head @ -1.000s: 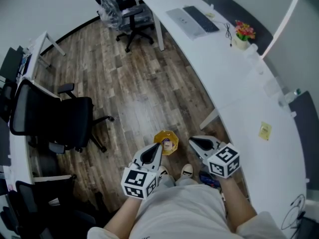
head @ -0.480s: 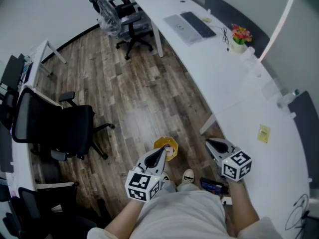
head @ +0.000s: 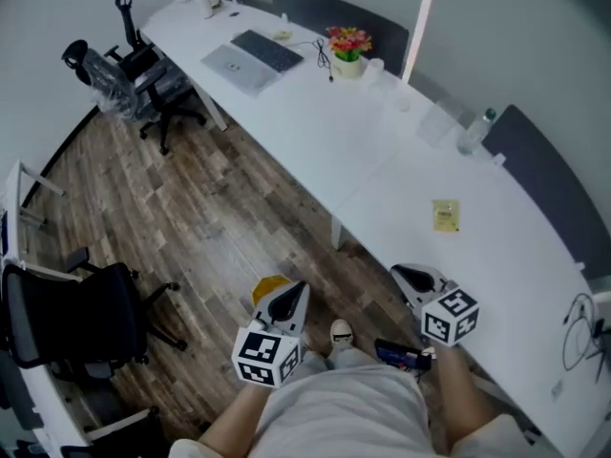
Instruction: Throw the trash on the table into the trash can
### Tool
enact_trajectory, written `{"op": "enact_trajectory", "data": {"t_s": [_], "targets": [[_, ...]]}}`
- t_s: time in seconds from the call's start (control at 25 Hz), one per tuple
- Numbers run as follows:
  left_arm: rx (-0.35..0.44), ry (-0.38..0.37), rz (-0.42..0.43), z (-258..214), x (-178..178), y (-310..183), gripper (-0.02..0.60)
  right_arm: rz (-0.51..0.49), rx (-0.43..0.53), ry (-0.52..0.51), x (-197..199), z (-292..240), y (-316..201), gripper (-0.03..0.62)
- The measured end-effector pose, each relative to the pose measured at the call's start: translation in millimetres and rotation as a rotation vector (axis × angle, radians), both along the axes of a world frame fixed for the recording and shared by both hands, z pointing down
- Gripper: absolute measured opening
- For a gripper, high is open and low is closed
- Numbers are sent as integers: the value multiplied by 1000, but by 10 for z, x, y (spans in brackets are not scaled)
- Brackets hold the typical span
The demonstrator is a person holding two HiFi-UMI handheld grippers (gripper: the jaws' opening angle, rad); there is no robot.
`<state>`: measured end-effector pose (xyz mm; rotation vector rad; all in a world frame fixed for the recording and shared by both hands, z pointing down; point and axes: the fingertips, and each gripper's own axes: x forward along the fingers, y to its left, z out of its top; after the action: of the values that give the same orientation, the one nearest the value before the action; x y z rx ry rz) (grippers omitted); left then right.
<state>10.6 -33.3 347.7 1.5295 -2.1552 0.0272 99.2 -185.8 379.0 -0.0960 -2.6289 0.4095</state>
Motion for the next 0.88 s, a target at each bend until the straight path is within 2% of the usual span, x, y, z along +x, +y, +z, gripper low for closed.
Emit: {"op": "enact_trajectory", "data": {"t_s": [0.36,0.56,0.72,0.76,0.84,0.88], "targets": [[4,7,133,9,290,-731,0,182,36,31,555,142,-792,39],[-9,16,149,40,368,-916,0,273,113,47,646,237,-1298,41],[-20,18,138,93,403,-987,0,306,159,75,611,399,-1630,41],[-22,24,134,116,410,-1004,0,309,169,90,596,457,-1693,46],[-28,36,126,165,433,-1035,0,317,187,120,574,569,-1820,123],[-31,41,123,189,446,-1050,0,323,196,133,566,621,-1891,134]]}}
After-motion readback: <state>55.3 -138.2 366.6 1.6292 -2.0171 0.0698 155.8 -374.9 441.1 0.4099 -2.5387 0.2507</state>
